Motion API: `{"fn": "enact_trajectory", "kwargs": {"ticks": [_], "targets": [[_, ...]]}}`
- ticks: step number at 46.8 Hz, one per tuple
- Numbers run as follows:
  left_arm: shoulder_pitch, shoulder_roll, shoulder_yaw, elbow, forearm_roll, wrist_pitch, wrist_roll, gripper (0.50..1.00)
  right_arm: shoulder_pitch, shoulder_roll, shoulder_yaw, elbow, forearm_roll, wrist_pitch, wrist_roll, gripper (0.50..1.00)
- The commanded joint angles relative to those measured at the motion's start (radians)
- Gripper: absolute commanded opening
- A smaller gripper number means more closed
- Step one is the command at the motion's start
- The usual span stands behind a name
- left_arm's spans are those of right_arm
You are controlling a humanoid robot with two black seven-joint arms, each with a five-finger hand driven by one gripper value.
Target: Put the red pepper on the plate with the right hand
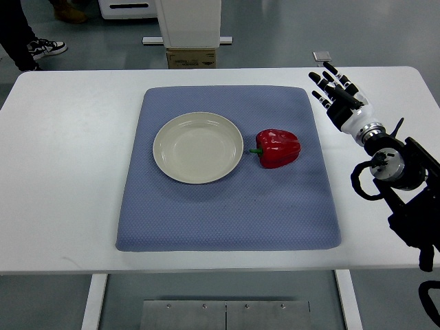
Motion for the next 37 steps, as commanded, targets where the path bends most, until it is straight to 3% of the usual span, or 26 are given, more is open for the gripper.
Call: {"fn": "enact_trajectory", "kwargs": {"ticks": [1,37], "targets": [[-0.001,0.0,0.0,0.0,0.003,-0.002,0.0,1.0,-0.001,0.002,0.0,0.0,0.0,0.002,0.0,1.0],[0.009,0.0,0.0,0.0,0.001,0.0,0.0,1.0,-0.004,0.003,-0.001,0.003,0.0,0.043,0.0,1.0]]}}
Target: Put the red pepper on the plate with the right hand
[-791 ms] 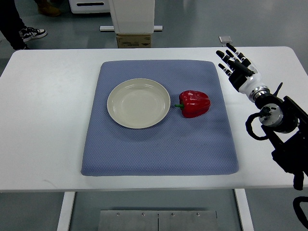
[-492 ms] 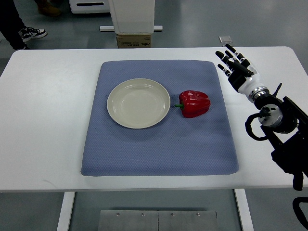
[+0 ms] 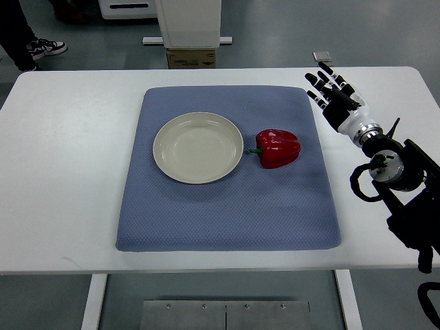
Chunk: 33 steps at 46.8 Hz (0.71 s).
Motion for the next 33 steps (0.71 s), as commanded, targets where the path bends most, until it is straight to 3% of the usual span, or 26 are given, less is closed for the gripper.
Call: {"fn": "enact_trajectory", "kwargs": {"ticks": [1,22,33], "targets": [[0.0,0.0,0.0,0.0,0.001,0.0,0.0,1.0,0.001,0.0,0.0,0.0,0.0,0.002,0.0,1.0],[0.0,0.0,0.0,0.0,0.001,0.0,0.0,1.0,0.005,-0.003,-0.015,-0.001,0.0,0.005,0.0,1.0],[0.0,0.0,0.0,0.0,0.001,0.0,0.0,1.0,0.011,-0.005,-0.017,0.003,0.0,0.055,0.0,1.0]]}}
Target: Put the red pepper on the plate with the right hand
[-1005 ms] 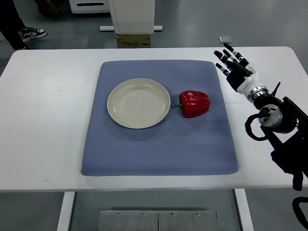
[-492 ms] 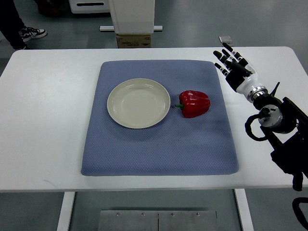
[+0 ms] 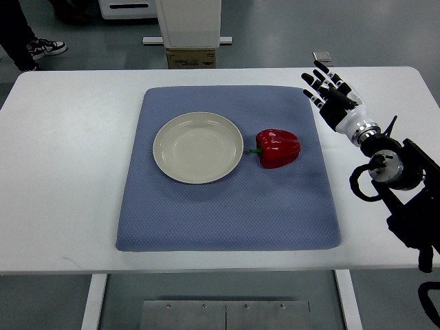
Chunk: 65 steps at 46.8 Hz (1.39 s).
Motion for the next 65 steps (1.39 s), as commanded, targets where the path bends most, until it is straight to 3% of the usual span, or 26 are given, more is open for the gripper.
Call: {"fn": "enact_trajectory", "kwargs": {"ticks": [1,29,49,65], "targets": [[0.0,0.0,0.0,0.0,0.0,0.0,0.0,1.0,0.003,0.0,0.0,0.004,0.0,0.008,0.0,1.0],[0.0,0.0,0.0,0.0,0.0,0.0,0.0,1.0,0.048,-0.049,-0.012,0.006,-0.006,0.036,-0.003,1.0],[0.0,0.0,0.0,0.0,0.0,0.0,0.0,1.0,0.163,-0.16,-0.234,0.007,-0.017,0.094,0.005,1.0],[0.0,0.0,0.0,0.0,0.0,0.0,0.0,1.0,0.29,-0.226,-0.494,0.009,-0.13,0.097,0.095,1.0]]}}
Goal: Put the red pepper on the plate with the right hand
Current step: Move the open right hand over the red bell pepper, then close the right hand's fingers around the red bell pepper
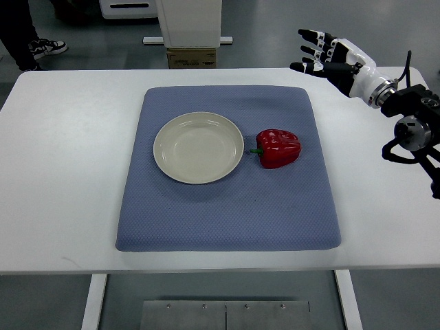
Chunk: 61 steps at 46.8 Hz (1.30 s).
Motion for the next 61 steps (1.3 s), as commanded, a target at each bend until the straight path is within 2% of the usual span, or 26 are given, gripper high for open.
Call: {"fn": "enact_trajectory", "kwargs": {"ticks": [1,26,61], "targets": [[0.0,0.0,0.0,0.0,0.0,0.0,0.0,1.0,0.023,-0.003,-0.05,0.001,-0.022,0.0,0.017,1.0],[0.0,0.0,0.0,0.0,0.0,0.0,0.0,1.0,0.143,-0.015,-0.359,0.007,-0.265,-0.002,0.13,1.0],[0.0,0.0,0.0,0.0,0.0,0.0,0.0,1.0,0.167,-0.006,-0.587,0.005,-0.409,-0.008,0.172,1.0]]}}
